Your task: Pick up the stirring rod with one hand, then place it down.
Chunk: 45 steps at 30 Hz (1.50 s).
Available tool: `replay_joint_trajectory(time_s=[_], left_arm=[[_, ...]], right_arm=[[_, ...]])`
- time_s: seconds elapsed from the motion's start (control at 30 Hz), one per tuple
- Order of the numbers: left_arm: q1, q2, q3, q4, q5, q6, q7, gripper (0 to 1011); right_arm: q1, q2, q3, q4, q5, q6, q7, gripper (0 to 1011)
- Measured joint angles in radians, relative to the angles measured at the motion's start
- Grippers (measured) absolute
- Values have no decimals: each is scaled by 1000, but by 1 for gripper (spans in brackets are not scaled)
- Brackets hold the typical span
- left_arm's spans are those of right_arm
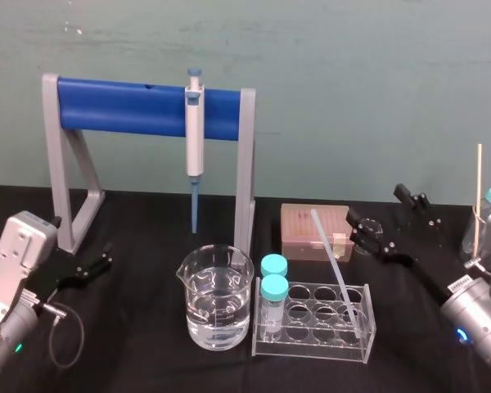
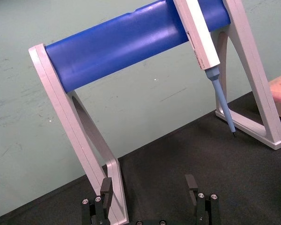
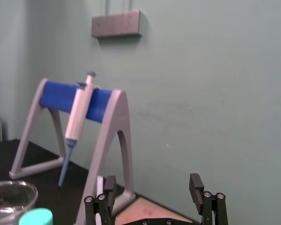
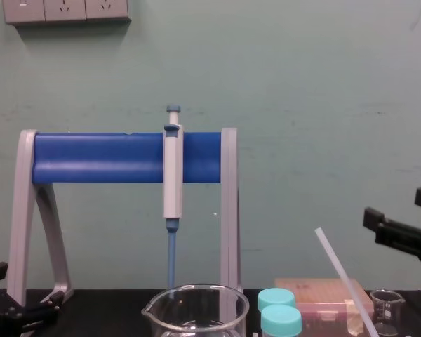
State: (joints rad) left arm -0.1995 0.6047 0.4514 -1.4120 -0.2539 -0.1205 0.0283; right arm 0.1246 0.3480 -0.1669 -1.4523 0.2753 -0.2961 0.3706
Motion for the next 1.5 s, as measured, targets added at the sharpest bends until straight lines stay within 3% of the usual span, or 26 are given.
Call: replay_joint_trajectory(time_s=[0.37,0.67,1.5], left_arm=[[0,0,0,0,0,0,0,1000],[0,0,0,0,0,0,0,1000],[0,0,0,0,0,0,0,1000]], right_arm=[[-21,-2,22,13,-29,101,-39,1000],[-17,-2,23,38,-31,149,-39,1000],[-13,-3,21,43,-25,156,-31,1000]])
